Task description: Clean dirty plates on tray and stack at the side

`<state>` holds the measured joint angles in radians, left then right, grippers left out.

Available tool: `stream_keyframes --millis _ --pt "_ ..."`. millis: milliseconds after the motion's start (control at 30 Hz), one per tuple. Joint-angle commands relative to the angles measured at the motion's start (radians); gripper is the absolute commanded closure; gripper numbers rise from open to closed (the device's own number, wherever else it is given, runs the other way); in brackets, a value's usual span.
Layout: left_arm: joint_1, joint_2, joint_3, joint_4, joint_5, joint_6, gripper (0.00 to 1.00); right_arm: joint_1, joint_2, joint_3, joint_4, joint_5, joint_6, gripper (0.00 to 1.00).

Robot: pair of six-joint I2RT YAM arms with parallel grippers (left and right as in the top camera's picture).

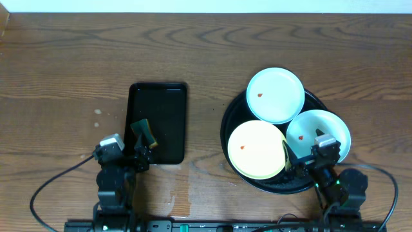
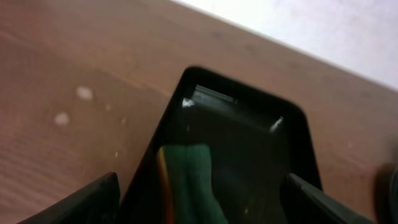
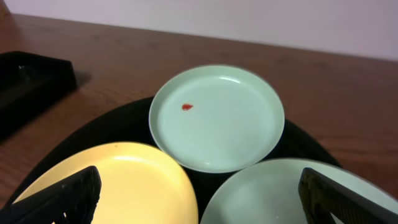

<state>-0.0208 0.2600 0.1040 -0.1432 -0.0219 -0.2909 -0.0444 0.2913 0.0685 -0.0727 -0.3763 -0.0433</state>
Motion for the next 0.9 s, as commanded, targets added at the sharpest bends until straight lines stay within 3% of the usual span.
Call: stream_keyframes --millis 0,267,567,867 --pt "-0.003 0.104 0.122 -0.019 0.004 0.01 0.17 0.004 0.089 0.107 -0.031 0.013 0.028 0.01" --pt "-0.003 0.429 0.436 -0.286 0.016 0.009 0.17 0.004 0.349 0.381 -0.293 0.01 0.01 0.01" --pt "-0.003 0.679 0.731 -0.604 0.031 0.009 0.17 0.004 0.59 0.642 -0.643 0.01 -0.067 0.01" --pt "-0.003 0.713 0.753 -0.626 0.09 0.001 0.17 0.004 0.675 0.69 -0.614 -0.234 -0.049 0.01"
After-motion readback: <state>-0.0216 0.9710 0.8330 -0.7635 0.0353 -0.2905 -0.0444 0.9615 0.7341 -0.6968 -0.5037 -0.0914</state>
